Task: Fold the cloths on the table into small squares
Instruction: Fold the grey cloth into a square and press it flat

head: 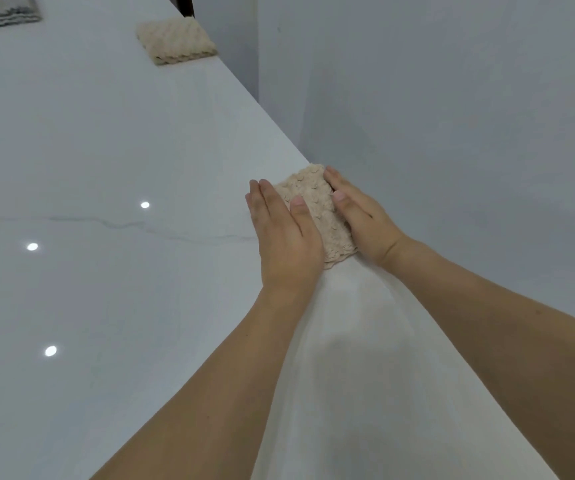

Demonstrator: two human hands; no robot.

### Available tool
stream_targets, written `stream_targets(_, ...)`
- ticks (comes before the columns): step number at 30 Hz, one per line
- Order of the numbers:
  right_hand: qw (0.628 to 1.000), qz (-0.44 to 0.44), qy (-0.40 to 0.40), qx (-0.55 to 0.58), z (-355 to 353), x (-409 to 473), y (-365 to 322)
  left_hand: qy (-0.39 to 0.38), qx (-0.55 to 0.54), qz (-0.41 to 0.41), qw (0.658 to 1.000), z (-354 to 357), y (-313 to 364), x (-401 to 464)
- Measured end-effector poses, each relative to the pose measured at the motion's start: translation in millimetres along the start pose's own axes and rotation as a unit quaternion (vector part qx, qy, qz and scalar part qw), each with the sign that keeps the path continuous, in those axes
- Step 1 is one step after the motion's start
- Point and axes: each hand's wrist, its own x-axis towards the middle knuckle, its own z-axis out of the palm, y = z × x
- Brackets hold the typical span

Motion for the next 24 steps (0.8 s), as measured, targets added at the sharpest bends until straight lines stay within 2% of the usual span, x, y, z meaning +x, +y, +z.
stream_targets(3, 0.994, -0.022, -0.015, -0.104, -1.6, 1.5, 3.2, -0.019, 0.101, 0.005, 0.995, -3.1, -3.3, 1.4)
stream_targets(5, 0.978, -0.036, -0.037, -0.201, -4.4, 1.6, 9.2, -0.045, 0.230, 0.006, 0.972, -7.5, -6.6, 4.0)
stream_targets(7, 0.964, -0.038, -0.046, -0.259, -7.2, 0.1, 14.9, -0.071, 0.309, 0.021, 0.948, -13.7, -10.9, 6.4)
stream_targets(11, 0.952, -0.041, -0.030, -0.302, -7.0, -1.9, 18.8, -0.115, 0.372, 0.100, 0.916, -28.1, -27.4, 6.6)
stream_targets(15, 0.924, -0.053, -0.010, -0.378, -4.7, -1.9, 17.4, -0.138, 0.382, 0.134, 0.904, -35.6, -37.2, 7.4)
stream_targets(18, 0.923, 0.004, 0.098, -0.371, 4.9, -11.8, 16.5, -0.170, 0.362, 0.140, 0.906, -40.5, -33.2, 10.6)
stream_targets(20, 0.934, 0.078, 0.239, -0.253, 23.1, -24.8, 6.9, -0.180, 0.338, 0.175, 0.907, -55.0, -31.6, 21.0)
stream_targets(21, 0.928, 0.112, 0.308, -0.175, 34.6, -31.6, 0.8, -0.191, 0.312, 0.198, 0.909, -64.0, -31.4, 31.5)
stream_targets(22, 0.916, 0.137, 0.362, -0.103, 46.3, -37.4, -5.9, -0.213, 0.275, 0.217, 0.912, -72.3, -30.8, 45.1)
stream_targets(24, 0.892, 0.164, 0.421, -0.012, 70.3, -46.1, -19.7, -0.293, 0.188, 0.222, 0.911, -85.2, -29.5, 76.9)
